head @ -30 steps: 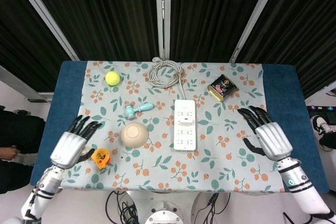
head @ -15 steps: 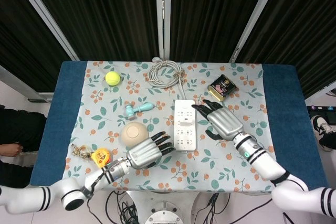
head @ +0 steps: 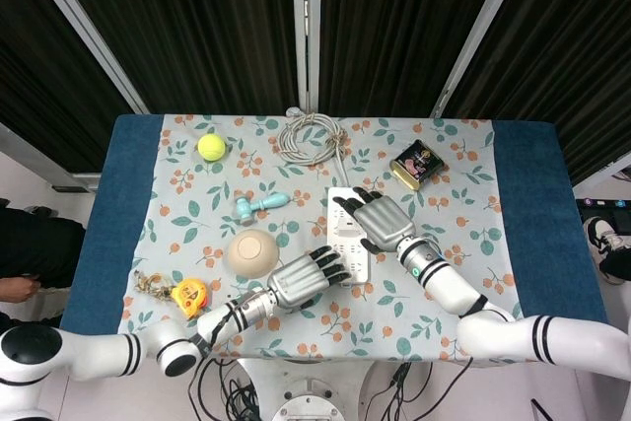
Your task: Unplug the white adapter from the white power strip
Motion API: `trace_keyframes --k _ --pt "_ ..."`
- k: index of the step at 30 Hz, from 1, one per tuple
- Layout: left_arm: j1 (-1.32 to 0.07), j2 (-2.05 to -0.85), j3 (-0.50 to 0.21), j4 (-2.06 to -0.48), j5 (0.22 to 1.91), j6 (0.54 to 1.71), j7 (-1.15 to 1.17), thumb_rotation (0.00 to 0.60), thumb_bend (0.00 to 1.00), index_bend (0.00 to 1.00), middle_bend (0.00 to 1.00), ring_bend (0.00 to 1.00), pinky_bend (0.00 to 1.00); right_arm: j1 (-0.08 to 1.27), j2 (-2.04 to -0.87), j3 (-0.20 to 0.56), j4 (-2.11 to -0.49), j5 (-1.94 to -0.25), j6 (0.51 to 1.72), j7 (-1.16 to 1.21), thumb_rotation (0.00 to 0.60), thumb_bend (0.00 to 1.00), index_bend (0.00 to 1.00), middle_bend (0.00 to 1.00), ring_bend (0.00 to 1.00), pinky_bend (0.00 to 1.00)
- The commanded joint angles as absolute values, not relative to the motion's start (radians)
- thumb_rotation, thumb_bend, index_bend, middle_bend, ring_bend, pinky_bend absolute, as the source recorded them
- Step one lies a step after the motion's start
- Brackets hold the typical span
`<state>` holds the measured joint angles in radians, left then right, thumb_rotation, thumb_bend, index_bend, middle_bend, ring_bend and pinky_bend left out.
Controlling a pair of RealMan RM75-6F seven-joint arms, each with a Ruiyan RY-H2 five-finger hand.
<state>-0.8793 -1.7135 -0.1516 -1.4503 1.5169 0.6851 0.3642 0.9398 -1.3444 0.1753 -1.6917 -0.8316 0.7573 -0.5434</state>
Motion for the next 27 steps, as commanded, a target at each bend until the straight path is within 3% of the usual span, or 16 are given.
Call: trace_keyframes --k 1,17,27 --pt "-0.888 -1.728 -0.144 -1.433 1.508 0.691 0.349 0.600 0.28 0.11 0.14 0.06 0.11 0.970 -1.380 0.154 -1.649 -0.792 0.753 -0.569 0.600 0.29 0.02 0.20 0.02 0.22" --pt "-0.912 -1.761 -0.090 -1.373 1.510 0.729 0.263 0.600 0.28 0.11 0.14 0.06 0.13 1.034 -1.470 0.108 -1.538 -0.764 0.760 -0.580 0.600 0.29 0.12 0.27 0.07 0.26" --pt "-0.923 -1.774 -0.072 -1.345 1.519 0.754 0.221 0.600 0.28 0.12 0.14 0.06 0.13 1.069 -1.494 0.098 -1.495 -0.741 0.748 -0.585 0.600 0.30 0.32 0.37 0.14 0.33"
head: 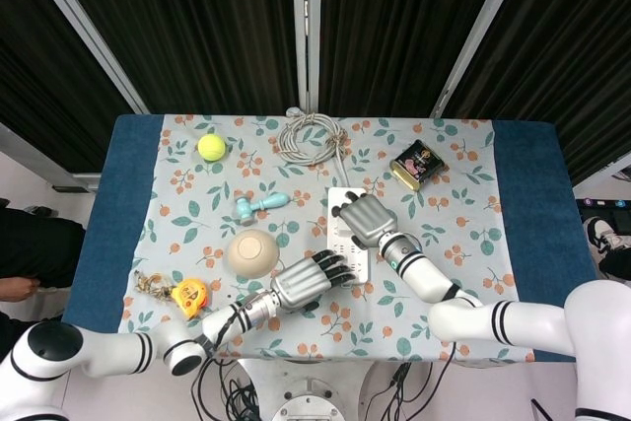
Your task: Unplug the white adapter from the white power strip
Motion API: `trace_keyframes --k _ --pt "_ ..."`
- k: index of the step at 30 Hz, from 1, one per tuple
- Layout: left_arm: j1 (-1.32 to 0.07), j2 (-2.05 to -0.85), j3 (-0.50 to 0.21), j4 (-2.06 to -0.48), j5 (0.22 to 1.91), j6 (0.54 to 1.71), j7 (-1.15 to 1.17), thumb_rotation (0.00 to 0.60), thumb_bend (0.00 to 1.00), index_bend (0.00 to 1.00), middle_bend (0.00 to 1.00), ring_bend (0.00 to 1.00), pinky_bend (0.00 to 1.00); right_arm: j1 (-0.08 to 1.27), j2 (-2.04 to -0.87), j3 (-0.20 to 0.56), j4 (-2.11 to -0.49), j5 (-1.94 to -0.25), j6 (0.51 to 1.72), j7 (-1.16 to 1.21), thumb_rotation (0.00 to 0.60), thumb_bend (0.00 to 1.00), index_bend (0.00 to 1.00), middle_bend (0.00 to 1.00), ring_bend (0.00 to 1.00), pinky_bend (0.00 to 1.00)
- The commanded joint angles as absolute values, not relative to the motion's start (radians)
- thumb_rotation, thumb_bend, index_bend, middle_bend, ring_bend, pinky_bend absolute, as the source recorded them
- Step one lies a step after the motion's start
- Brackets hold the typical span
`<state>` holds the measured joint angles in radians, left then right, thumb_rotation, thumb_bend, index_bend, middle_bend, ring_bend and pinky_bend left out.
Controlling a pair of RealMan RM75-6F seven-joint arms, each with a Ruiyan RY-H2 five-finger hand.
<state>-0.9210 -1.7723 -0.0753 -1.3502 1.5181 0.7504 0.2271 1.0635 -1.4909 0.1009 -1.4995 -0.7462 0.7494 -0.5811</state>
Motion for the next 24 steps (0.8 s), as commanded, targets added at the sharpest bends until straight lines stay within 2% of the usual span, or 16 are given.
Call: trace_keyframes --k 1,8,12,17,24 --pt "-0.923 -1.775 -0.070 -1.342 1.520 0.755 0.218 0.600 0.28 0.12 0.14 0.06 0.13 1.072 -1.496 0.096 -1.492 -0.739 0.748 -0.588 0.600 0.30 0.32 0.37 0.14 0.33" --pt "-0.929 -1.781 -0.060 -1.324 1.522 0.764 0.193 0.600 0.28 0.12 0.14 0.06 0.12 1.087 -1.508 0.088 -1.476 -0.733 0.744 -0.587 0.600 0.30 0.41 0.39 0.18 0.36" --pt "-0.932 -1.781 -0.054 -1.316 1.526 0.769 0.178 0.600 0.28 0.12 0.14 0.06 0.12 1.096 -1.514 0.083 -1.466 -0.729 0.740 -0.589 0.600 0.30 0.53 0.42 0.23 0.39" --pt "-0.937 -1.783 -0.049 -1.304 1.529 0.771 0.158 0.600 0.28 0.12 0.14 0.06 0.12 1.098 -1.521 0.080 -1.457 -0.736 0.749 -0.582 0.600 0.30 0.73 0.53 0.33 0.45" --pt "-0.943 -1.784 -0.044 -1.291 1.528 0.770 0.139 0.600 0.28 0.12 0.14 0.06 0.12 1.066 -1.523 0.081 -1.446 -0.789 0.772 -0.525 0.600 0.32 0.93 0.65 0.43 0.51"
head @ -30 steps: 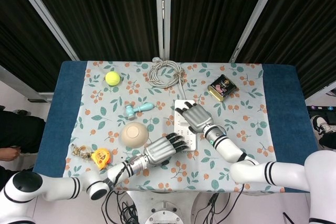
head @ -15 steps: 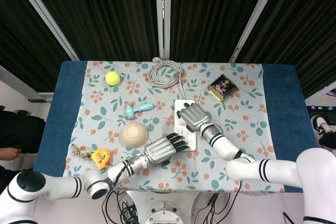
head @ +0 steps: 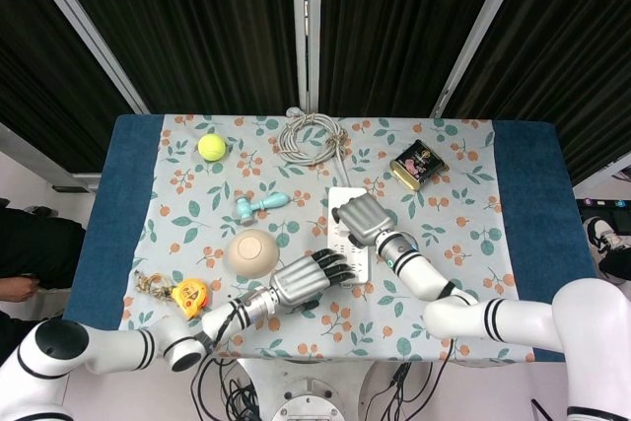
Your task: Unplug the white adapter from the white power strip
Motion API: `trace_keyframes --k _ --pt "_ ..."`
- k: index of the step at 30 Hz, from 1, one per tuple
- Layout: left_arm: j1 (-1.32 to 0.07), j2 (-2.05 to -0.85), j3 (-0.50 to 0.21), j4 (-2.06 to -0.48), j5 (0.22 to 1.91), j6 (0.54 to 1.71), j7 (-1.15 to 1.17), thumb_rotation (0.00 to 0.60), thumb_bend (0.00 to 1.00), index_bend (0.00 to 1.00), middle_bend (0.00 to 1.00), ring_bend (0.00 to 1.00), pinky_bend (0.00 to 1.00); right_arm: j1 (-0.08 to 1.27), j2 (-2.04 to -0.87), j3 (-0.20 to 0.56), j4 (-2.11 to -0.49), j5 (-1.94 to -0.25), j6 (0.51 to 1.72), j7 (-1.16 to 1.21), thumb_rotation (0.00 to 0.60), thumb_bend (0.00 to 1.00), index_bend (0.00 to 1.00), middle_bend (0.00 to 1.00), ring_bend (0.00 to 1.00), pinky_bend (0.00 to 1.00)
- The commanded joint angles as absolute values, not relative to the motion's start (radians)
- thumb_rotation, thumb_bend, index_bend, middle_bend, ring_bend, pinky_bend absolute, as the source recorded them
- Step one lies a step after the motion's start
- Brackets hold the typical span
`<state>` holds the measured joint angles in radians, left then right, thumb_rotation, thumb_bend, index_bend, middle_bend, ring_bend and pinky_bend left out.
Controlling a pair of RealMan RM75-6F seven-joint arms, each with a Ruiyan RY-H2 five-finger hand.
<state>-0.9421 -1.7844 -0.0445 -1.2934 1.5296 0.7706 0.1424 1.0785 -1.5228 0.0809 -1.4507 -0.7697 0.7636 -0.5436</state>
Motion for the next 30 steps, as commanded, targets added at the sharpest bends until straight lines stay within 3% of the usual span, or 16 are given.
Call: trace_keyframes --k 1,6,30 --pt "-0.944 -1.784 -0.043 -1.289 1.527 0.769 0.134 0.600 0.28 0.12 0.14 0.06 0.12 1.060 -1.523 0.082 -1.443 -0.800 0.774 -0.513 0.600 0.32 0.94 0.66 0.44 0.51" --pt "-0.947 -1.784 -0.040 -1.279 1.521 0.763 0.122 0.600 0.28 0.12 0.14 0.06 0.12 1.037 -1.521 0.089 -1.430 -0.843 0.778 -0.461 0.600 0.32 1.00 0.71 0.47 0.53" --pt "-0.956 -1.783 -0.035 -1.253 1.496 0.748 0.091 0.600 0.28 0.12 0.14 0.06 0.13 0.957 -1.472 0.093 -1.453 -0.980 0.804 -0.360 0.600 0.33 1.00 0.78 0.54 0.57"
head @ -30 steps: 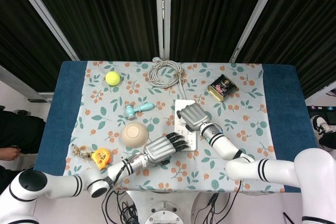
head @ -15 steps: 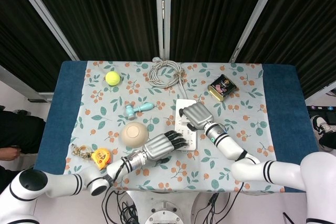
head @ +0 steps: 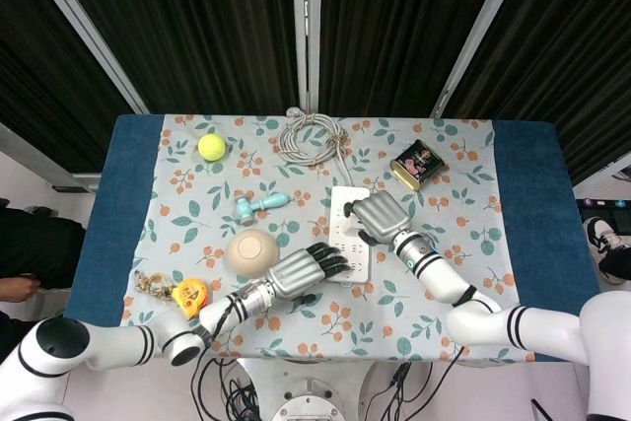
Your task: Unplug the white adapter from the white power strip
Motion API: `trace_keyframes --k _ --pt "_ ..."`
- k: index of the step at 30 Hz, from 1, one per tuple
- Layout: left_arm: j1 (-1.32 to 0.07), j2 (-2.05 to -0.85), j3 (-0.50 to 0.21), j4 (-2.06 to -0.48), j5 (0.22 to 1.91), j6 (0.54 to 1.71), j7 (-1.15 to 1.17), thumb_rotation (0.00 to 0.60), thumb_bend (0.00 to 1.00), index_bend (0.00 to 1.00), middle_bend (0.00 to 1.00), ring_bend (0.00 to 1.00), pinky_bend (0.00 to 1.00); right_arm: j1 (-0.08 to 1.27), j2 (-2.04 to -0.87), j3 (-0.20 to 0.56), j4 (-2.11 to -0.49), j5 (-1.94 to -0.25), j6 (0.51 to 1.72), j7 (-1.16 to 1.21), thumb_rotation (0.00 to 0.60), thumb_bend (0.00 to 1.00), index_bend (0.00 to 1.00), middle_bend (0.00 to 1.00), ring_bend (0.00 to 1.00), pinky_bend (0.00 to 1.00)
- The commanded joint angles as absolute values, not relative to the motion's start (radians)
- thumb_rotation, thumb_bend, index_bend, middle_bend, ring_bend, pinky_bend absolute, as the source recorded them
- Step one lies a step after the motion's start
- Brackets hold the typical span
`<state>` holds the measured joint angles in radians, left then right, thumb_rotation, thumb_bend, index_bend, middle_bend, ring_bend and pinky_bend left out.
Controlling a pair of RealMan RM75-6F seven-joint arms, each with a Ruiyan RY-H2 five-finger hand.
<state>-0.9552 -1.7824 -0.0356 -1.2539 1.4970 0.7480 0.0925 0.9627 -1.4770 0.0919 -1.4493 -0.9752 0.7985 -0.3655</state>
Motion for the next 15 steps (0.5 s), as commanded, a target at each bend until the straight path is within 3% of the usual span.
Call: trace_keyframes --k 1,15 --pt "-0.956 -1.784 -0.035 -1.252 1.496 0.748 0.090 0.600 0.28 0.12 0.14 0.06 0.13 0.951 -1.468 0.095 -1.457 -0.985 0.809 -0.353 0.600 0.33 1.00 0.78 0.54 0.57" --pt "-0.950 -1.754 -0.036 -1.297 1.517 0.796 0.121 0.600 0.28 0.12 0.14 0.06 0.13 0.885 -1.344 0.144 -1.565 -1.046 0.873 -0.265 0.600 0.33 1.00 0.78 0.53 0.57"
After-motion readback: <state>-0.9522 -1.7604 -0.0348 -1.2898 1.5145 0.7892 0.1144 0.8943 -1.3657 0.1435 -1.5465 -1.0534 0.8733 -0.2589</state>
